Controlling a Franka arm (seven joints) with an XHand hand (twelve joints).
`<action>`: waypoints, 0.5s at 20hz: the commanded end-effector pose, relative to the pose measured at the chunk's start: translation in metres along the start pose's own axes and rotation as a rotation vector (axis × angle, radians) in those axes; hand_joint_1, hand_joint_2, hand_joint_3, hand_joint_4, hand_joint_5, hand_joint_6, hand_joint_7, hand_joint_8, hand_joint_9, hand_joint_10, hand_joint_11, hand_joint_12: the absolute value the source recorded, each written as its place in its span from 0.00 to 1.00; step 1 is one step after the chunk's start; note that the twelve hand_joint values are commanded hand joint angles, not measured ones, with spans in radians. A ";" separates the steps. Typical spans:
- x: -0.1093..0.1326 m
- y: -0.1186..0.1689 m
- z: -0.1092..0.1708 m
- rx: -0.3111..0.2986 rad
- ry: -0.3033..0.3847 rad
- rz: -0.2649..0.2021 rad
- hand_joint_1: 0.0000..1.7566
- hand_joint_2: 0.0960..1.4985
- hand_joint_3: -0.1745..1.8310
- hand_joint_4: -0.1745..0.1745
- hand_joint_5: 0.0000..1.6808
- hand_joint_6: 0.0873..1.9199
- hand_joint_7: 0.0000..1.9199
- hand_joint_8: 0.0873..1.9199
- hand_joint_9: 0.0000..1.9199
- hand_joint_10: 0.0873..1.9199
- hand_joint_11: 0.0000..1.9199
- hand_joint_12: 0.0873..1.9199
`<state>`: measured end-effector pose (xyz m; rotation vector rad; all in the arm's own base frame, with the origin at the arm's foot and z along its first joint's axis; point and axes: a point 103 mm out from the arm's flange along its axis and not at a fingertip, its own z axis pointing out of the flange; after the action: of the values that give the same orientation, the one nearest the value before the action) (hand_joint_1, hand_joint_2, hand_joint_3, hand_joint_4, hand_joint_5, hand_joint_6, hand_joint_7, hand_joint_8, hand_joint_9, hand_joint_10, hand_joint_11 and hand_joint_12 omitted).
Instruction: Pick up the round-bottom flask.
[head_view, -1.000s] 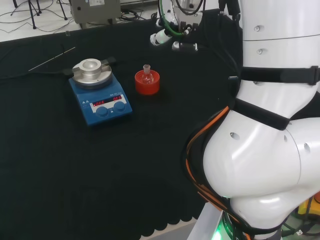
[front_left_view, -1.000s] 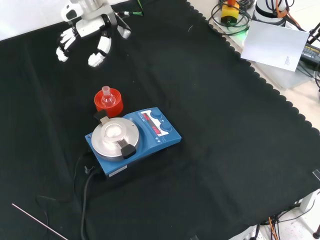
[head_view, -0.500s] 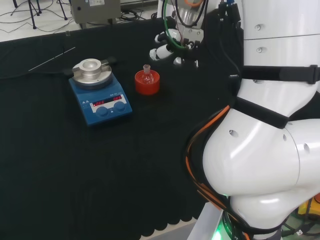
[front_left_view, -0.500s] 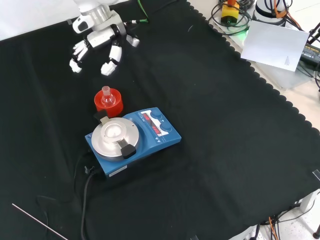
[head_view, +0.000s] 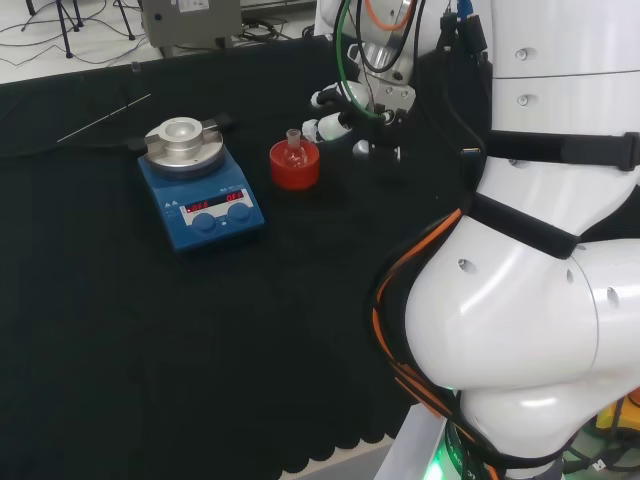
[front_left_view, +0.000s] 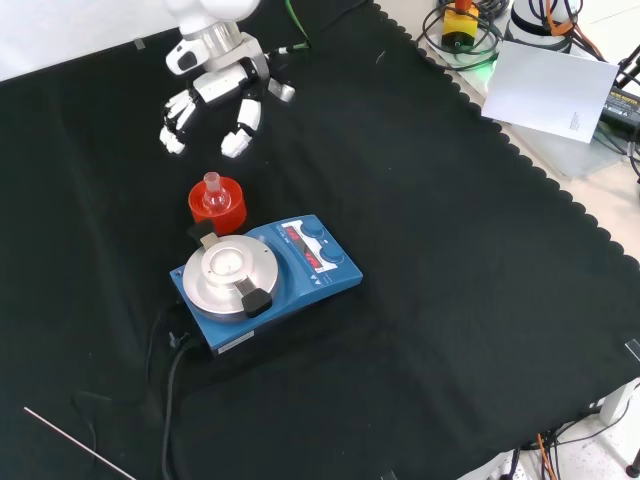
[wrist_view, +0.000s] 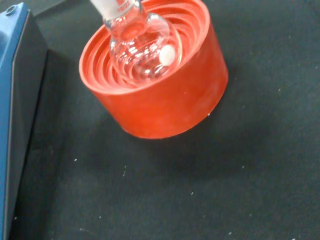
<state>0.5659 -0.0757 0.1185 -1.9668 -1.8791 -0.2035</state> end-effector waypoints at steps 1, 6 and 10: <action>0.001 -0.001 0.014 -0.015 0.030 -0.020 0.42 0.48 0.36 0.37 0.29 0.00 0.08 0.30 0.12 0.33 0.00 0.54; 0.001 0.001 0.026 -0.003 0.068 -0.023 0.42 0.48 0.36 0.38 0.29 0.00 0.09 0.30 0.13 0.33 0.00 0.55; 0.003 0.003 0.035 0.004 0.099 -0.036 0.43 0.47 0.36 0.38 0.30 0.00 0.09 0.30 0.13 0.33 0.00 0.55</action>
<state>0.5619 -0.0649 0.0942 -1.9176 -1.8610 -0.2706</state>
